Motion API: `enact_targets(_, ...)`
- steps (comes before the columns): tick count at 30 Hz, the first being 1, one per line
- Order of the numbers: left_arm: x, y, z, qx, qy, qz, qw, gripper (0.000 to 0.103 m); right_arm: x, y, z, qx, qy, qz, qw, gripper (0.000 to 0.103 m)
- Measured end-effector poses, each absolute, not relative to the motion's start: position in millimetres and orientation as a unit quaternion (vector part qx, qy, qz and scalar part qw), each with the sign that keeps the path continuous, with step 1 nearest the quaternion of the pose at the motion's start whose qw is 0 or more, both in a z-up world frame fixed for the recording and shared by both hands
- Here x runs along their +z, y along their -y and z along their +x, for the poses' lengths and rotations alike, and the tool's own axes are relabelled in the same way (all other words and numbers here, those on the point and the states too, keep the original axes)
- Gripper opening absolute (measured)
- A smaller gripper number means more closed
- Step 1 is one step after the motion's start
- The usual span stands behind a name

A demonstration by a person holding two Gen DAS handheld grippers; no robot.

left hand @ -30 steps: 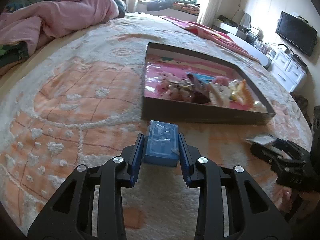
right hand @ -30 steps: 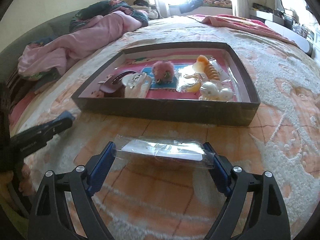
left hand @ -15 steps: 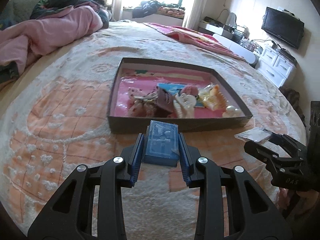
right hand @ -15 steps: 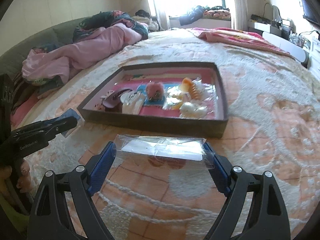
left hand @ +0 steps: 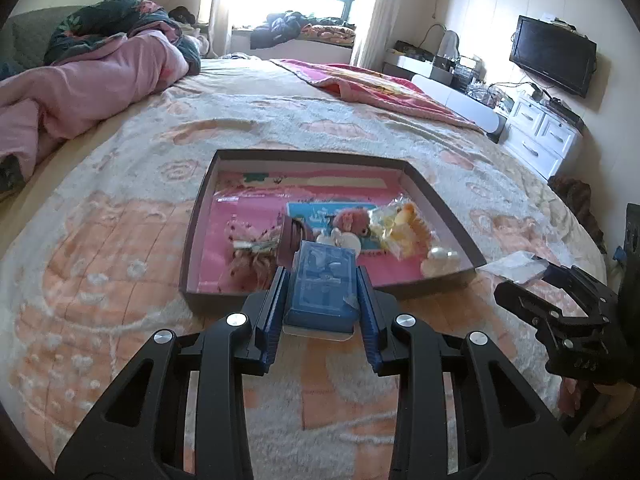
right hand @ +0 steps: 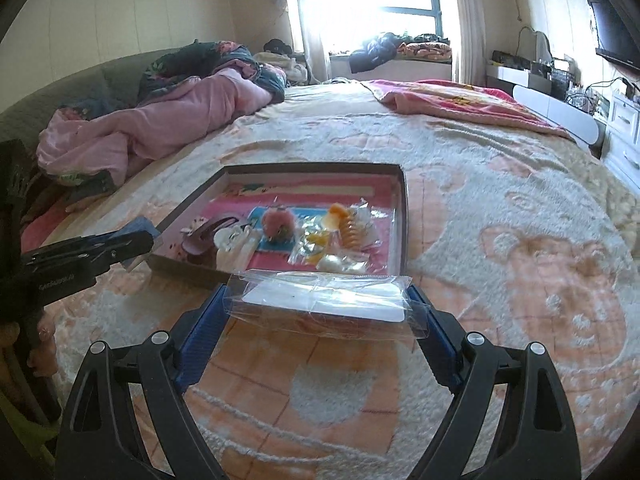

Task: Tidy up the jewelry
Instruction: 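Lower the blue box into the tray with the left gripper while the right places the clear bag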

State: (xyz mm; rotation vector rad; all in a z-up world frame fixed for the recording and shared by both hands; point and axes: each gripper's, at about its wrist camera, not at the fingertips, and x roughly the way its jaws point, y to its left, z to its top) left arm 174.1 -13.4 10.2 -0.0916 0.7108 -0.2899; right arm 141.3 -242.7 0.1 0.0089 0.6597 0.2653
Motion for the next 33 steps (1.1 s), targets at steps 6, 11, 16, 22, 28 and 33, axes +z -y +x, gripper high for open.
enact_targets(6,16.3,21.9,189.3,-0.146,-0.341,-0.043,0.928,0.025,5.0,244.7,152.8,0.129,-0.317,0.001,0.939,0.085)
enact_targets(11,19.3,28.1,200.9,-0.150,-0.337,-0.044,0.928,0.025,10.4,245.0,164.5,0.127,-0.314,-0.003,0.941,0.085)
enact_targets(16,19.9,33.3,213.1,-0.153,-0.336,-0.043,0.928,0.025,13.8,246.0,176.0,0.125,-0.309,-0.007,0.943,0.085)
enact_targets(22,17.5,39.6,231.1,-0.155,-0.340,-0.042,0.927,0.025,12.8,246.4,192.5,0.121,-0.309,-0.014,0.943,0.086)
enact_targets(28,10.7,42.1,249.8,-0.154,-0.348,-0.040,0.924,0.025,6.9,246.4,208.8,0.118,-0.314,-0.017,0.942,0.086)
enact_targets(33,4.9,40.9,262.1,-0.152,-0.353,-0.041,0.922,0.025,3.4,245.1,220.9,0.116,-0.315,-0.022,0.942,0.086)
